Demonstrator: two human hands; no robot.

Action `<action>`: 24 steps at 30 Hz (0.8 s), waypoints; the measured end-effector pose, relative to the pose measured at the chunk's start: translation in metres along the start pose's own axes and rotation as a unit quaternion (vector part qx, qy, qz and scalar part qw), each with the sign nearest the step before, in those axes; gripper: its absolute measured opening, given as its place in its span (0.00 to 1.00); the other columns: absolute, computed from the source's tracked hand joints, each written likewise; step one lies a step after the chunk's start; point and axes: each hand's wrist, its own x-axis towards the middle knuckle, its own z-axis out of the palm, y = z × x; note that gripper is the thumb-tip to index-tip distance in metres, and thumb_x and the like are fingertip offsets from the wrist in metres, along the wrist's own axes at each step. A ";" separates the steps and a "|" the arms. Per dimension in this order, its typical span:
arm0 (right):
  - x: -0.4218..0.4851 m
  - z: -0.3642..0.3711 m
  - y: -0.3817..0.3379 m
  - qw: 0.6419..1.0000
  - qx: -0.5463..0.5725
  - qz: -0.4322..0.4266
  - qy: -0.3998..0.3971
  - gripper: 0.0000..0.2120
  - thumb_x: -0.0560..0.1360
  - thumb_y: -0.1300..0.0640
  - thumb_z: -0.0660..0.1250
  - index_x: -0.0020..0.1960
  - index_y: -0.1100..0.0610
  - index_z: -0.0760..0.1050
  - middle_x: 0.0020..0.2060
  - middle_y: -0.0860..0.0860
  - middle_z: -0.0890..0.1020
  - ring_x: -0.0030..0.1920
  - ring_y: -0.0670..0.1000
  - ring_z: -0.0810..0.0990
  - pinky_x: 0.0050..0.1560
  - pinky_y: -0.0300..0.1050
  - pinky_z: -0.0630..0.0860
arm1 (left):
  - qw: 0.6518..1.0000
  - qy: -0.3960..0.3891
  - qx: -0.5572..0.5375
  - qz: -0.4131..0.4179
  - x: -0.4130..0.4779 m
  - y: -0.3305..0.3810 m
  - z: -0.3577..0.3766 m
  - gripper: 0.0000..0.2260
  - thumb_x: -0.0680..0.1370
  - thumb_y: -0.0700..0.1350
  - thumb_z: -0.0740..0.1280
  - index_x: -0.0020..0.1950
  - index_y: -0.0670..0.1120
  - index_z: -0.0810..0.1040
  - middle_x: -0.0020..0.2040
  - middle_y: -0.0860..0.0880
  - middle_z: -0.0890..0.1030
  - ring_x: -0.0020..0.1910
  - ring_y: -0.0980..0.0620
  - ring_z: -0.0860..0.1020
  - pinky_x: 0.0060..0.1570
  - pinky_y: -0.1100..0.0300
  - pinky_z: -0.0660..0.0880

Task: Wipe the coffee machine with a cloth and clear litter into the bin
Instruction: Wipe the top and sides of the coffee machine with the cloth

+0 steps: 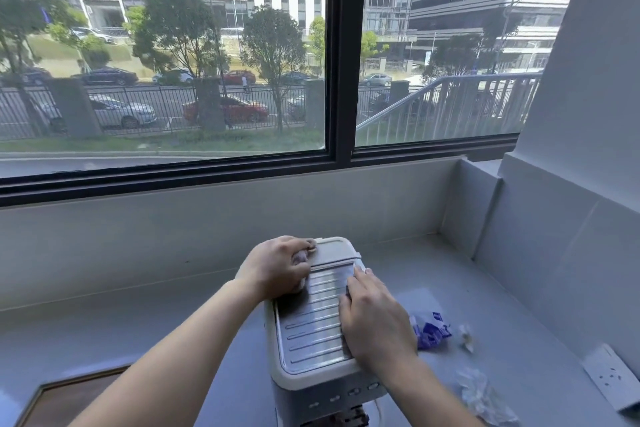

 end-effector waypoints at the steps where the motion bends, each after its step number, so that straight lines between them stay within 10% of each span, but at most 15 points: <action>1: 0.000 0.000 0.000 1.000 0.002 0.001 0.000 0.20 0.81 0.48 0.52 0.68 0.52 0.71 0.75 0.50 0.69 0.76 0.49 0.63 0.73 0.43 0.61 | 1.000 0.015 0.009 -0.010 -0.004 -0.005 0.000 0.21 0.72 0.48 0.65 0.65 0.56 0.78 0.66 0.55 0.79 0.64 0.52 0.75 0.62 0.62 0.70; 10: 0.002 -0.003 -0.004 1.000 0.001 0.011 -0.020 0.25 0.82 0.51 0.50 0.78 0.55 0.58 0.78 0.51 0.62 0.78 0.49 0.57 0.75 0.40 0.53 | 0.994 -0.033 0.085 -0.058 0.017 0.028 0.014 0.20 0.75 0.53 0.61 0.67 0.54 0.74 0.65 0.48 0.76 0.63 0.45 0.75 0.61 0.53 0.71; 17: -0.002 -0.010 -0.008 0.995 0.057 0.081 0.026 0.30 0.77 0.62 0.50 0.78 0.54 0.51 0.77 0.48 0.56 0.64 0.57 0.75 0.55 0.52 0.73 | 0.988 -0.146 0.024 0.053 0.051 0.069 0.023 0.17 0.78 0.51 0.63 0.67 0.55 0.76 0.73 0.53 0.72 0.71 0.51 0.69 0.69 0.57 0.63; 24: -0.003 -0.014 -0.009 0.996 0.064 0.055 0.023 0.27 0.78 0.62 0.52 0.76 0.56 0.57 0.69 0.51 0.68 0.65 0.55 0.71 0.57 0.50 0.74 | 0.995 0.001 0.087 -0.040 -0.012 0.031 0.017 0.20 0.75 0.53 0.60 0.66 0.52 0.75 0.70 0.51 0.74 0.69 0.49 0.69 0.69 0.56 0.63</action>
